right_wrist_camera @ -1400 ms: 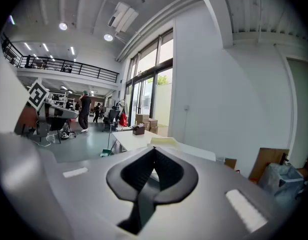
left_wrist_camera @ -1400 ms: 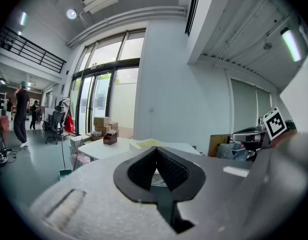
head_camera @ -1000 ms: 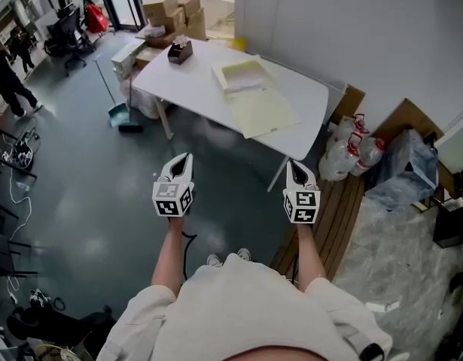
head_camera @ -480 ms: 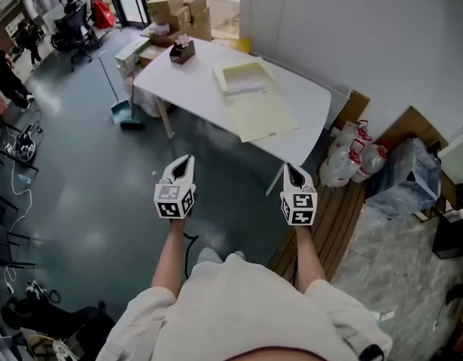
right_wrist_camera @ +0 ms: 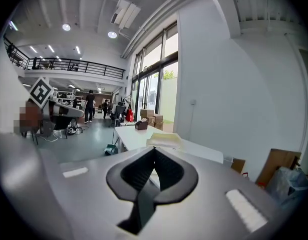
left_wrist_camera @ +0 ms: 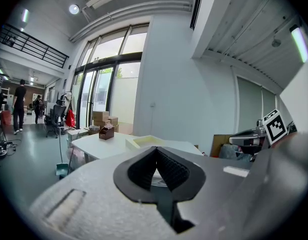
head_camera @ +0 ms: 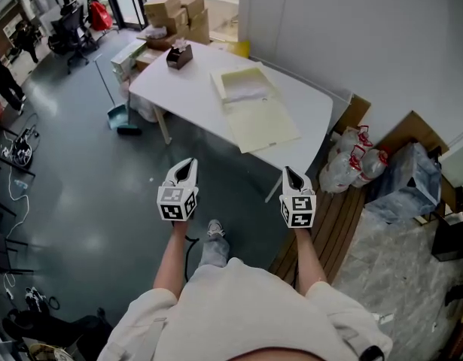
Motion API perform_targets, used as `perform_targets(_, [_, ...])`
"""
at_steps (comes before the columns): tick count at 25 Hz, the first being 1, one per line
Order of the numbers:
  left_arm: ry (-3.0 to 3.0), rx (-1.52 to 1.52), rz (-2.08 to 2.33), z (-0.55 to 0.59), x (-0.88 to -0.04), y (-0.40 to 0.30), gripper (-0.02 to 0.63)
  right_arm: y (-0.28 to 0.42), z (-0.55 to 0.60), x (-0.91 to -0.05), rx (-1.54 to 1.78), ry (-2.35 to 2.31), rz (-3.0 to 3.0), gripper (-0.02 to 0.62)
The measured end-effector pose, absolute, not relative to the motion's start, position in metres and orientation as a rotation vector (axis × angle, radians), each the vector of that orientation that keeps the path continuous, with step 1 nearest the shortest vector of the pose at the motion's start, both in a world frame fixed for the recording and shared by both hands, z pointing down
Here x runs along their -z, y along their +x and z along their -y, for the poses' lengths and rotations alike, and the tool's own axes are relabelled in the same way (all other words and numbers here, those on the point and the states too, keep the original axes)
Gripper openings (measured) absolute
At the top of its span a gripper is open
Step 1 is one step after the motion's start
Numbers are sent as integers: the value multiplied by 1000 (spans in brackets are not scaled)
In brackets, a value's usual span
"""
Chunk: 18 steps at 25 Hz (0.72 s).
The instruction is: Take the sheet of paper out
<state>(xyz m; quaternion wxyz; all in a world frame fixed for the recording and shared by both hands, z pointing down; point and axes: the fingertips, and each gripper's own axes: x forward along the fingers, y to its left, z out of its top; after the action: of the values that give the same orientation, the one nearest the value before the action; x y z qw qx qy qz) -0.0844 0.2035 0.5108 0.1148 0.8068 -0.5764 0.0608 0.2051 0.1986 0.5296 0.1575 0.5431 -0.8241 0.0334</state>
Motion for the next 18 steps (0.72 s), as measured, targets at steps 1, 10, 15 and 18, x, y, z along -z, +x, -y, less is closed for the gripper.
perform_targets(1, [2368,-175,1684,-194,-512,-86,3,203,-191,-530,-92,1556,2355,1])
perform_targets(10, [2429,-145,1605,-92,-510,-99,3,185,-112,-531,-87,1601,2293,2])
perform_targets(15, [2466,-136,1554,-29,-504,-114,3,168,-62,-520,-77,1648,2272,2])
perform_targets(18, [2489,-136,1519,5,-503,-120,3,157,-33,-515,-70,1674,2260,2])
